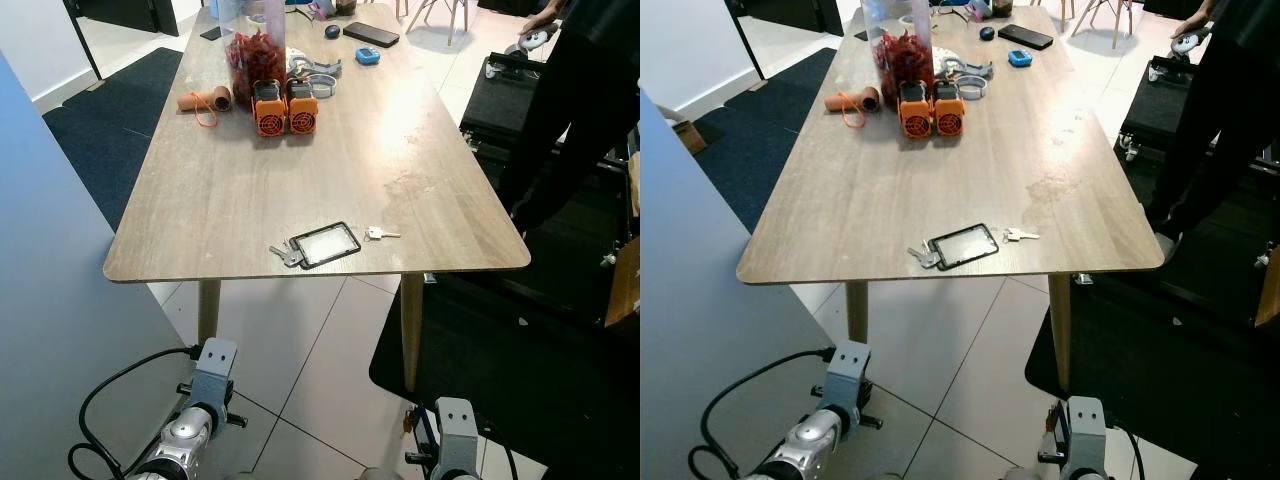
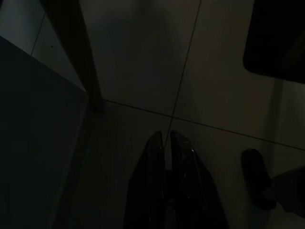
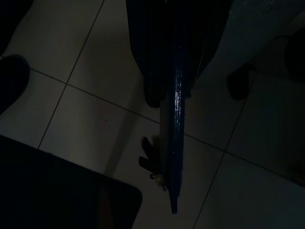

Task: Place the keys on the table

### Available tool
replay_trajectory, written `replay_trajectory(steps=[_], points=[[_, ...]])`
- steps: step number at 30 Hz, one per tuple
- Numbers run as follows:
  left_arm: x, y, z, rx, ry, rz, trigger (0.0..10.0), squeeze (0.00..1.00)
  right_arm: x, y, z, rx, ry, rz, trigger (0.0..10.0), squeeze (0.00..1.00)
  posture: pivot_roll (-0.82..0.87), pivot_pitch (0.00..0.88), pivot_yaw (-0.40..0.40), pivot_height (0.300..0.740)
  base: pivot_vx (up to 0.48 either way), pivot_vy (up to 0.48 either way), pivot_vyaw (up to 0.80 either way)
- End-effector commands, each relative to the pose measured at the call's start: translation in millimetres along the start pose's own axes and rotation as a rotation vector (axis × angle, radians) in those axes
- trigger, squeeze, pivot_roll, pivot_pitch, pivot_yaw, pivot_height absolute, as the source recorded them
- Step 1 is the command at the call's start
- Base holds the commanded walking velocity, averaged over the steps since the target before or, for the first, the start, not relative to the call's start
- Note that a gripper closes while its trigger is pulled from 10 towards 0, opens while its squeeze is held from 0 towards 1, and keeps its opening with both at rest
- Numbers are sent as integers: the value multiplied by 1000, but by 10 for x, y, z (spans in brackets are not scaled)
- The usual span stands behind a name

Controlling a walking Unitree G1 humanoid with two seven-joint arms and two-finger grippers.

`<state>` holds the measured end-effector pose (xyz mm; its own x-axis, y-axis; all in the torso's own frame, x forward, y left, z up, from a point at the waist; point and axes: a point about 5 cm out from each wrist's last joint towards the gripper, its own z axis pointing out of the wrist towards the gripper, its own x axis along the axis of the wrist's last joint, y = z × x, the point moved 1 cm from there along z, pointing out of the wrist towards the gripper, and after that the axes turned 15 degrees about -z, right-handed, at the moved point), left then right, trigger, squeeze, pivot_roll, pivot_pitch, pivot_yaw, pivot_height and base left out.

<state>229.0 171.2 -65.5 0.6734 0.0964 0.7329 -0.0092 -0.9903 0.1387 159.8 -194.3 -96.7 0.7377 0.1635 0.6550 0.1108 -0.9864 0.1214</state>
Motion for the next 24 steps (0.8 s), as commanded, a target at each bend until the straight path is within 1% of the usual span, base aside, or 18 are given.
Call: replay_trajectory(steps=[1,9,18,24], points=[[-65,5,-12,0,-22,-10,10000,0,-56,-20,-17,10,-20,-7,10000,0,2,63,12,740,0,0,0],[-50,-23,-14,11,-16,-15,10000,0,-4,-90,9,31,-12,-18,10000,0,16,59,10,740,0,0,0],[-25,-29,-15,5,2,-29,10000,0,32,-95,23,31,-5,-16,10000,0,20,64,16,740,0,0,0],[-19,-10,-15,-8,14,-38,10000,0,-1,-83,10,35,-12,-26,10000,0,26,63,3,740,0,0,0]])
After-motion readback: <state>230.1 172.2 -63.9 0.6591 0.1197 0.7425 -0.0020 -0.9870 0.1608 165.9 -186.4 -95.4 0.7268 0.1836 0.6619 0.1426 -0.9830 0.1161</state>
